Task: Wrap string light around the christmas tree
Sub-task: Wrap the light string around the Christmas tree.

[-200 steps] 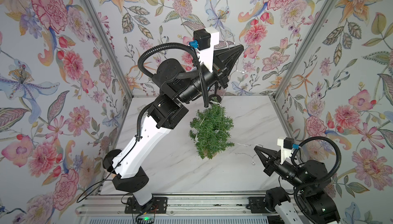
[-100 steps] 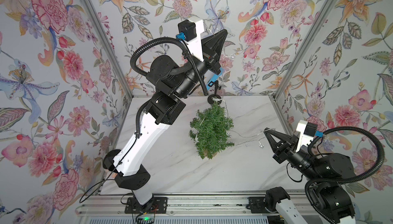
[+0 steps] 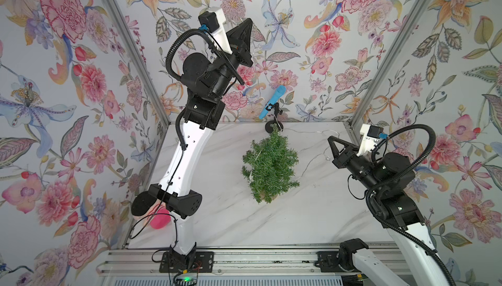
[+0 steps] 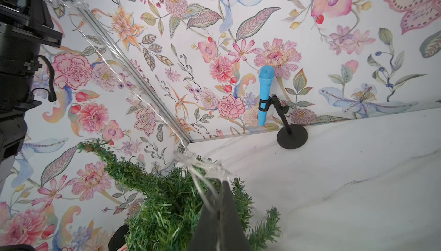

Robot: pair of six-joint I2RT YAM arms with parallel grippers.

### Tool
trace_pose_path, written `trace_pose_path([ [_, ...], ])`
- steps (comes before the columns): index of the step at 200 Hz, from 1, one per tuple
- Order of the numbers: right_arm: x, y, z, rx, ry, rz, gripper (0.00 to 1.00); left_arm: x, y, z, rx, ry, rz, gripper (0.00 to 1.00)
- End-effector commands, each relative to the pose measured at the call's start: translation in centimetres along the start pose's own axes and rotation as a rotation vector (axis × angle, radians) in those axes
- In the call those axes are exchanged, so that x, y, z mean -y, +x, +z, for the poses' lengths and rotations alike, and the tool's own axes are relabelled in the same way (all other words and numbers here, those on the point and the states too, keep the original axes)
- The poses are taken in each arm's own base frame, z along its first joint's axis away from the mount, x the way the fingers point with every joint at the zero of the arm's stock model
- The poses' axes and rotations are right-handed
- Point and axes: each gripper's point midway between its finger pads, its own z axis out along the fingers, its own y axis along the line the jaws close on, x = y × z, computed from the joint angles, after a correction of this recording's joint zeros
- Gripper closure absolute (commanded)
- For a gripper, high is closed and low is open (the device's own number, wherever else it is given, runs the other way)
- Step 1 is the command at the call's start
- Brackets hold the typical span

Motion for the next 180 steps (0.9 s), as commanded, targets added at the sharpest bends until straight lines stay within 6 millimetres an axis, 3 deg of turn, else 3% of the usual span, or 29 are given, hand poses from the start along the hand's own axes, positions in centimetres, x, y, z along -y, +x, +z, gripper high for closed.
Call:
trace_pose_path([
  [1, -0.9, -2.4, 0.6, 0.091, -0.029, 0.017, 1.0, -0.6, -2.3, -0.3, 0.077, 0.042, -0.033, 1.0],
  [21, -0.8, -1.4, 2.3, 0.047, -0.058, 0.032, 1.0, -4.0, -1.1, -0.7, 0.036, -0.06, 0.035, 1.0],
  [49, -1.4, -0.2, 4.3, -0.009, -0.101, 0.046, 1.0, -8.2, -1.1, -2.1, 0.004, -0.164, 0.1, 1.0],
  [72, -2.6, 1.2, 5.5, -0.051, -0.132, 0.018, 1.0, -10.3, -0.5, -3.0, -0.055, -0.213, 0.151, 1.0],
  [104, -3.7, 4.1, 7.2, -0.133, -0.144, 0.003, 1.0, -12.1, 0.7, -6.0, -0.153, -0.314, 0.255, 1.0],
  [125, -3.9, 5.4, 8.1, -0.163, -0.134, 0.013, 0.99, -12.5, -0.4, -9.2, -0.144, -0.395, 0.335, 1.0],
  [128, -3.8, 5.6, 8.2, -0.169, -0.129, 0.016, 0.99, -13.1, 0.2, -9.5, -0.16, -0.411, 0.342, 1.0],
  [130, -3.7, 5.7, 8.3, -0.17, -0.126, 0.018, 0.99, -12.6, -0.9, -10.0, -0.146, -0.416, 0.35, 1.0],
  [136, -3.7, 5.9, 8.5, -0.177, -0.117, 0.021, 0.99, -12.8, -1.4, -10.8, -0.152, -0.44, 0.362, 1.0],
  [156, -3.9, 6.4, 8.9, -0.196, -0.112, 0.027, 0.96, -13.8, -0.3, -13.0, -0.229, -0.498, 0.374, 1.0],
  [180, -4.9, 6.5, 9.0, -0.2, -0.135, 0.018, 0.87, -12.9, -0.4, -16.1, -0.242, -0.519, 0.385, 1.0],
])
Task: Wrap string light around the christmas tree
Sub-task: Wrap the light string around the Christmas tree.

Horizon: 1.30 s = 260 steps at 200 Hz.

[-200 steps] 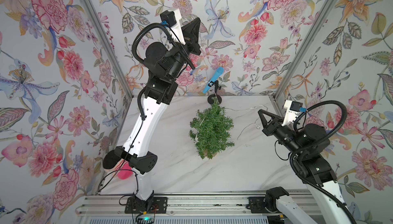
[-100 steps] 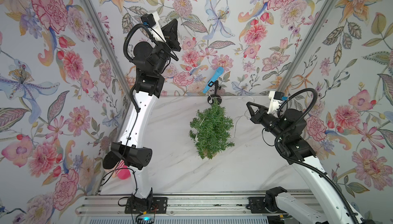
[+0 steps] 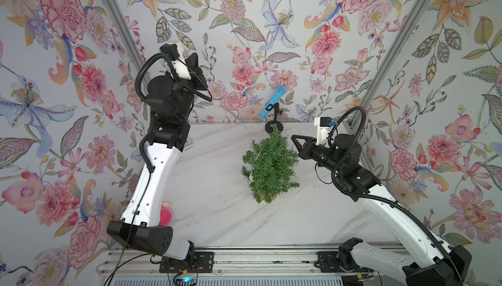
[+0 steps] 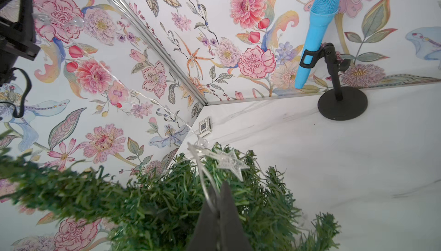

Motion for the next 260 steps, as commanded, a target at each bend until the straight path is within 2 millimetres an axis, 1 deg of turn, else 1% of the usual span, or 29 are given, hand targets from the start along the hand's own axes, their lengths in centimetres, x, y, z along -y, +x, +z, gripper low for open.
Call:
trace_pose_path([
  [1, -1.8, -1.8, -0.4, 0.049, -0.029, -0.019, 0.87, -1.4, 0.3, -2.6, -0.009, -0.062, 0.052, 1.0],
  [16, -2.1, -1.8, -0.3, 0.044, -0.03, -0.018, 0.77, -1.5, 0.3, -4.4, -0.015, -0.07, 0.058, 1.0],
  [22, -2.2, -1.9, -0.3, 0.042, -0.029, -0.017, 0.73, -1.5, 0.7, -4.8, -0.032, -0.066, 0.064, 1.0],
  [30, -2.2, -2.0, -0.3, 0.043, -0.024, -0.018, 0.66, -1.3, 1.2, -5.3, -0.06, -0.055, 0.072, 1.0],
  [41, -2.2, -2.2, -0.3, 0.044, -0.01, -0.023, 0.52, -1.2, 2.2, -5.8, -0.106, -0.046, 0.076, 1.0],
  [45, -2.2, -2.4, -0.4, 0.047, -0.005, -0.024, 0.49, -1.2, 2.6, -6.0, -0.12, -0.045, 0.077, 1.0],
  [58, -2.2, -2.7, -0.8, 0.055, 0.005, -0.031, 0.44, -1.6, 3.7, -6.9, -0.155, -0.064, 0.089, 1.0],
  [64, -2.3, -2.8, -1.0, 0.059, 0.006, -0.035, 0.42, -1.9, 4.0, -7.5, -0.164, -0.075, 0.088, 1.0],
  [65, -2.3, -2.8, -1.1, 0.059, 0.007, -0.036, 0.41, -1.9, 3.8, -7.7, -0.16, -0.076, 0.087, 1.0],
  [78, -2.5, -3.2, -1.8, 0.074, 0.008, -0.046, 0.38, -2.0, 4.7, -8.7, -0.189, -0.08, 0.084, 1.0],
  [114, -3.6, -3.9, -4.0, 0.097, -0.002, -0.074, 0.33, -0.8, 7.3, -10.9, -0.318, 0.0, 0.079, 1.0],
  [122, -4.0, -3.8, -4.4, 0.093, -0.013, -0.087, 0.32, 0.2, 8.0, -11.4, -0.35, 0.056, 0.061, 1.0],
  [130, -4.3, -3.6, -4.6, 0.086, -0.021, -0.099, 0.31, 1.6, 8.7, -11.9, -0.382, 0.133, 0.03, 1.0],
  [139, -4.5, -3.3, -4.9, 0.079, -0.023, -0.109, 0.31, 3.7, 9.4, -12.8, -0.409, 0.232, -0.002, 1.0],
  [147, -4.7, -3.0, -5.1, 0.072, -0.03, -0.117, 0.31, 5.7, 9.7, -13.8, -0.418, 0.321, -0.015, 1.0],
  [160, -5.3, -2.5, -5.4, 0.062, -0.043, -0.126, 0.3, 9.4, 9.5, -15.8, -0.406, 0.478, -0.007, 1.0],
  [168, -5.6, -2.2, -5.5, 0.056, -0.054, -0.136, 0.3, 11.8, 8.8, -17.3, -0.379, 0.578, 0.012, 1.0],
  [175, -5.8, -2.1, -5.7, 0.055, -0.058, -0.147, 0.3, 13.6, 8.4, -18.5, -0.362, 0.651, 0.027, 1.0],
  [177, -6.4, -1.6, -5.7, 0.045, -0.075, -0.152, 0.3, 14.0, 8.3, -18.9, -0.357, 0.668, 0.032, 1.0],
  [183, -7.1, -1.2, -5.9, 0.035, -0.094, -0.162, 0.3, 15.2, 8.0, -19.8, -0.345, 0.719, 0.036, 1.0],
  [201, -9.2, 0.1, -6.4, 0.01, -0.161, -0.225, 0.3, 17.6, 7.3, -21.7, -0.323, 0.812, 0.011, 1.0],
  [218, -11.4, 1.9, -6.8, -0.012, -0.24, -0.312, 0.3, 19.5, 7.5, -22.8, -0.33, 0.886, -0.028, 1.0],
  [226, -12.1, 2.8, -7.0, -0.02, -0.267, -0.349, 0.29, 20.5, 7.6, -23.3, -0.333, 0.924, -0.037, 1.0],
  [243, -13.8, 4.4, -7.3, -0.039, -0.335, -0.409, 0.29, 21.9, 7.8, -24.2, -0.338, 0.961, -0.036, 1.0],
  [260, -15.1, 6.1, -7.5, -0.067, -0.394, -0.451, 0.28, 23.2, 7.5, -24.8, -0.323, 0.992, -0.047, 1.0],
])
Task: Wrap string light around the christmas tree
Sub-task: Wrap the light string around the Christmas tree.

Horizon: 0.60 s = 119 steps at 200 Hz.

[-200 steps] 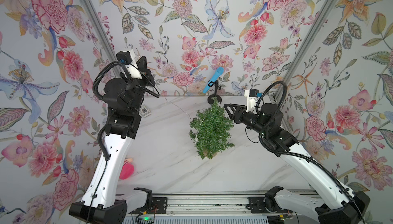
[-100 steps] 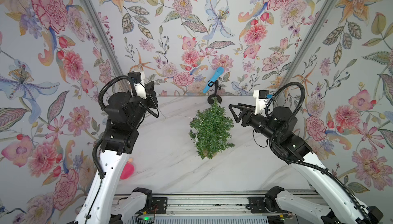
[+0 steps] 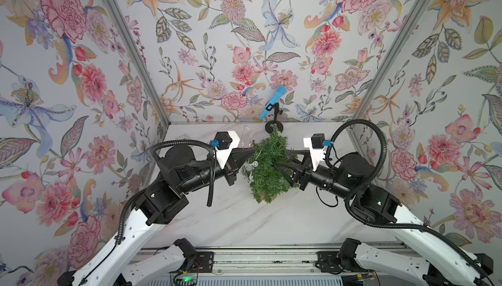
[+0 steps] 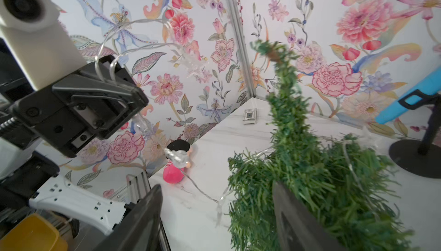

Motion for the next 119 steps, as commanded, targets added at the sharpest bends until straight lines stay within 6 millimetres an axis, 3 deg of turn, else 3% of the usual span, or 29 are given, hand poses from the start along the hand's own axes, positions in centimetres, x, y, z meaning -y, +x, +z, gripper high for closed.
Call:
trace_pose_path([
  [1, -1.7, 1.0, 0.4, -0.008, -0.056, -0.113, 0.28, 1.7, 0.0, 1.1, 0.017, 0.052, 0.022, 1.0],
  [33, -1.6, 2.2, 1.2, -0.011, -0.016, -0.137, 0.28, 4.7, -1.6, 1.8, 0.101, 0.162, 0.017, 1.0],
  [75, -1.7, 2.0, 0.4, 0.048, -0.024, -0.127, 0.31, 6.9, -3.8, 1.7, 0.214, 0.233, -0.016, 1.0],
  [119, -1.6, 1.8, -2.4, 0.085, -0.019, -0.132, 0.31, 9.4, -2.8, 4.6, 0.156, 0.292, -0.007, 1.0],
])
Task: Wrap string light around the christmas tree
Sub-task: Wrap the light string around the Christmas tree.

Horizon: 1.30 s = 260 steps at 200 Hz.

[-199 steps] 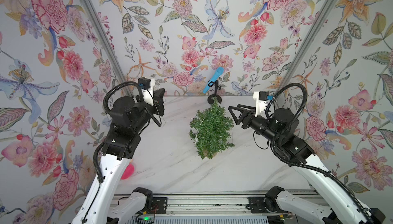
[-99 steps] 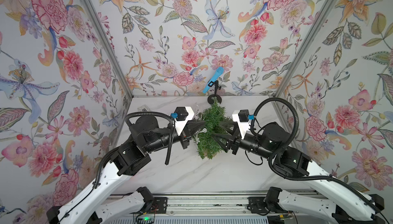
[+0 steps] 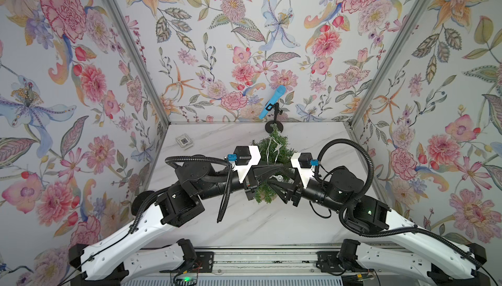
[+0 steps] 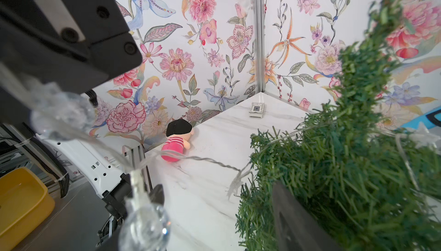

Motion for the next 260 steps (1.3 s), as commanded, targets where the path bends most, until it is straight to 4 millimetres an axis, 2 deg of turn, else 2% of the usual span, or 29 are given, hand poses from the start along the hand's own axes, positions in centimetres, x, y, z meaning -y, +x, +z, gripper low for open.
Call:
trace_pose_path([
  [1, 0.2, -1.3, -2.1, 0.081, 0.023, -0.019, 0.31, 1.2, 0.3, 2.1, -0.009, 0.041, 0.008, 1.0],
  [13, 1.2, -1.3, -3.5, 0.101, 0.074, -0.026, 0.3, 1.9, 0.8, 3.3, -0.028, 0.069, 0.026, 1.0],
  [26, 3.3, -1.0, -5.3, 0.117, 0.198, -0.031, 0.28, 2.4, 1.1, 4.4, -0.048, 0.085, 0.044, 1.0],
  [37, 5.3, -0.7, -7.1, 0.119, 0.312, -0.03, 0.23, 2.3, 1.3, 5.2, -0.058, 0.083, 0.056, 1.0],
  [58, 7.4, -0.8, -10.5, 0.147, 0.446, -0.011, 0.21, 1.9, 2.6, 6.8, -0.11, 0.077, 0.088, 1.0],
  [79, 8.0, -0.8, -13.0, 0.175, 0.484, 0.02, 0.21, 0.8, 4.1, 7.9, -0.172, 0.036, 0.129, 1.0],
  [112, 8.4, -0.6, -15.8, 0.181, 0.508, 0.039, 0.21, -0.1, 6.3, 8.8, -0.28, 0.016, 0.211, 1.0],
  [146, 8.9, -2.4, -17.9, 0.16, 0.58, -0.128, 0.18, -0.4, 8.7, 9.2, -0.384, 0.037, 0.3, 1.0],
  [204, 9.0, -5.0, -18.0, 0.032, 0.644, -0.526, 0.16, -0.5, 12.4, 10.1, -0.547, 0.093, 0.355, 1.0],
  [241, 9.1, -4.9, -16.6, -0.061, 0.65, -0.689, 0.16, -0.3, 13.4, 10.1, -0.589, 0.116, 0.396, 1.0],
  [260, 9.2, -4.3, -15.7, -0.106, 0.637, -0.747, 0.17, -0.2, 13.2, 10.2, -0.585, 0.121, 0.407, 1.0],
])
